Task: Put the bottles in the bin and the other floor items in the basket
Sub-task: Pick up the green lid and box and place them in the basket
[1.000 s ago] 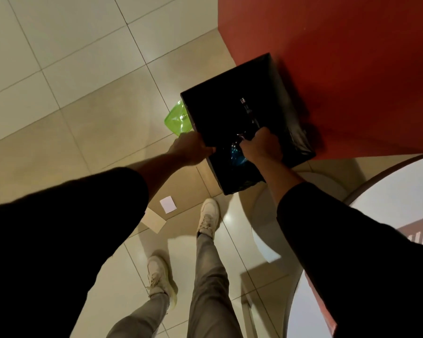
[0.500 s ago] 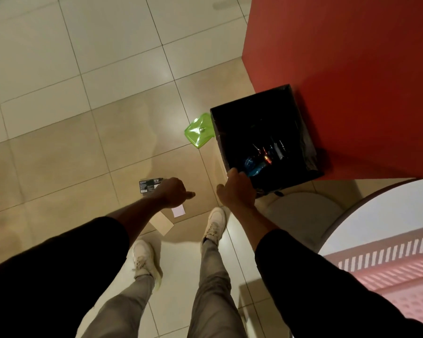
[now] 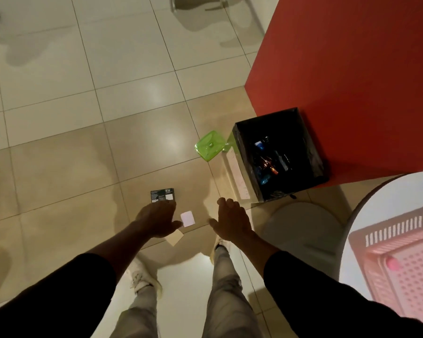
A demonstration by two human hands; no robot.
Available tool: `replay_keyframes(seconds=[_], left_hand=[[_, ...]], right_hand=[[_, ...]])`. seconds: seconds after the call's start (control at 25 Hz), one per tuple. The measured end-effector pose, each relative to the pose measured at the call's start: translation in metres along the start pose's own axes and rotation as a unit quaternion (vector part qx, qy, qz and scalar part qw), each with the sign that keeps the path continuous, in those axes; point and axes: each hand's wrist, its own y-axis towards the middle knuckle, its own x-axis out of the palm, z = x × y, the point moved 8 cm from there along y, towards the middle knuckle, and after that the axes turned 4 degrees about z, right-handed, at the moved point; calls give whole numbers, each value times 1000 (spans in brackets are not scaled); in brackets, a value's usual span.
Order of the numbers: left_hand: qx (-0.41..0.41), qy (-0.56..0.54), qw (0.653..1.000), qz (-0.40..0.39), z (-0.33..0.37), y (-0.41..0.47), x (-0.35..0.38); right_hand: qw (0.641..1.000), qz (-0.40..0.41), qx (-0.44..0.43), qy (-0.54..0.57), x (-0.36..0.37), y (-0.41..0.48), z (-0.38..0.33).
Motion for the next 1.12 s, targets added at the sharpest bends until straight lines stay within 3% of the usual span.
replay_keyframes(seconds=[0.2, 0.4, 0.56, 0.76, 1.12], left_hand=[[27, 41, 999, 22, -132, -106, 1], [-24, 9, 998, 57, -257, -216, -6], [-44, -5, 996, 74, -323, -257, -11], [-24, -7, 996, 81, -350, -241, -36], [131, 116, 984, 26, -349, -93, -129]], right_hand=[[999, -10, -39, -25, 27, -50, -127], [996, -16, -87, -14, 46, -84, -276], [989, 16, -141, -46, 35, -81, -352], [988, 31, -143, -57, 14, -47, -386], [999, 43, -14, 18, 1, 47, -348]])
